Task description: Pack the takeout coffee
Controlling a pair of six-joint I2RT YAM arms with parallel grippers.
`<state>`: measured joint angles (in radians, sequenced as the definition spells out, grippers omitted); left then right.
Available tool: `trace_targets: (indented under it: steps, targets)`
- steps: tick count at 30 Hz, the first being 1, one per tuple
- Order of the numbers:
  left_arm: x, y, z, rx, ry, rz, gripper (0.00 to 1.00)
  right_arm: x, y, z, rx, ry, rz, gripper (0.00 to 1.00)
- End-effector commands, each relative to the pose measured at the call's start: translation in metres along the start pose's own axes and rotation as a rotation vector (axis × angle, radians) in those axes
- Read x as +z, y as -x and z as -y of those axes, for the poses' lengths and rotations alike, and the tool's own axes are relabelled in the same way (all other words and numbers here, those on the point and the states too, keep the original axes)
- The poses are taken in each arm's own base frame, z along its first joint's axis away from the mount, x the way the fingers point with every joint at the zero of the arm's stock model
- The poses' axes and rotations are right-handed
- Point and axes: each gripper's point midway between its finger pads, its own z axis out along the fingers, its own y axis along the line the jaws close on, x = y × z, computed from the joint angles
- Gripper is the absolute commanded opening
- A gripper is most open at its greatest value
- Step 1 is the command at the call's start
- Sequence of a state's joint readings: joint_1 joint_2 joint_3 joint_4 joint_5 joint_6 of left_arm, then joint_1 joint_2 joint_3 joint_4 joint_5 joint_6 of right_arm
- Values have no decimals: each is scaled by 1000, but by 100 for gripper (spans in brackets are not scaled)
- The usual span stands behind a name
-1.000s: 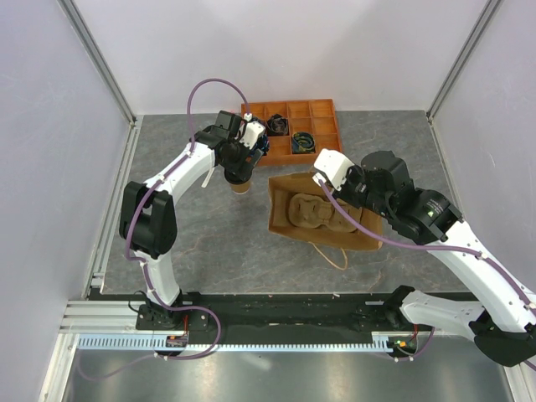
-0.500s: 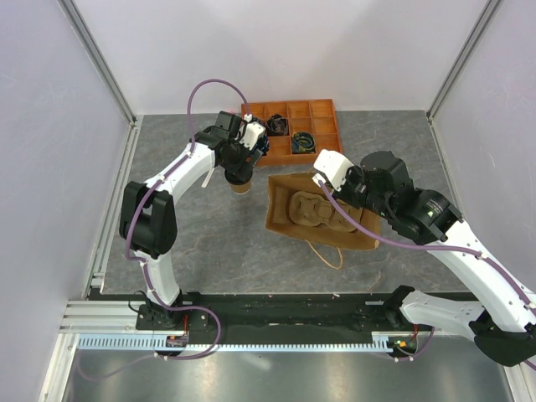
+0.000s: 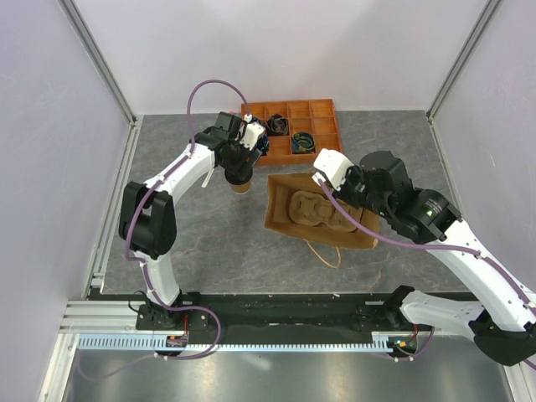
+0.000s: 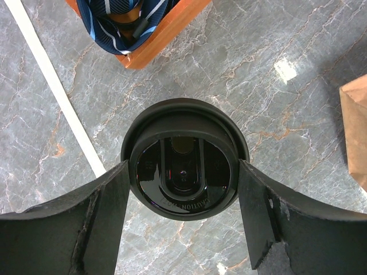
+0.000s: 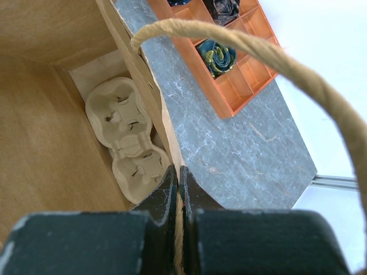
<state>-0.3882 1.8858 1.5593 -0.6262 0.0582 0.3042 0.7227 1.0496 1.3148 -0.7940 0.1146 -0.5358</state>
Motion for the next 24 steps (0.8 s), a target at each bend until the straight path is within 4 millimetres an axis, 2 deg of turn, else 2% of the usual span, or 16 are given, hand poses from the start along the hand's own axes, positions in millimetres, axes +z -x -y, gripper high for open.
trace_targets:
  steps: [1,2,5,12,13,15,17,18,19,20,21,24]
  targets:
    - [-22,6,-2,19,10,39,57,-2,1,10,57,-66,-9,0]
    - [-26,9,-2,18,11,48,53,-1,-1,10,81,-76,-13,0]
    - [-46,13,2,9,-5,68,51,-2,-2,19,113,-128,-26,0]
    - [-118,33,19,-40,-68,175,49,-4,-3,19,150,-146,-17,0]
    - [-139,41,26,-44,-100,225,49,-3,-4,18,153,-141,-20,0]
    - [-167,51,36,-46,-146,281,48,0,-5,13,152,-120,-24,0]
    - [-207,61,47,-48,-187,363,47,3,-5,12,165,-112,-33,0]
    - [-223,65,59,-35,-248,402,47,4,-5,10,177,-105,-35,0]
    - [-235,66,65,-45,-274,424,47,5,-4,8,205,-100,-35,0]
    - [-259,67,72,-41,-296,466,46,5,-1,8,219,-97,-32,0]
    - [-271,67,82,-39,-349,487,46,5,-1,8,228,-95,-34,0]
    - [-309,58,97,-23,-388,559,45,5,2,10,250,-103,-32,0]
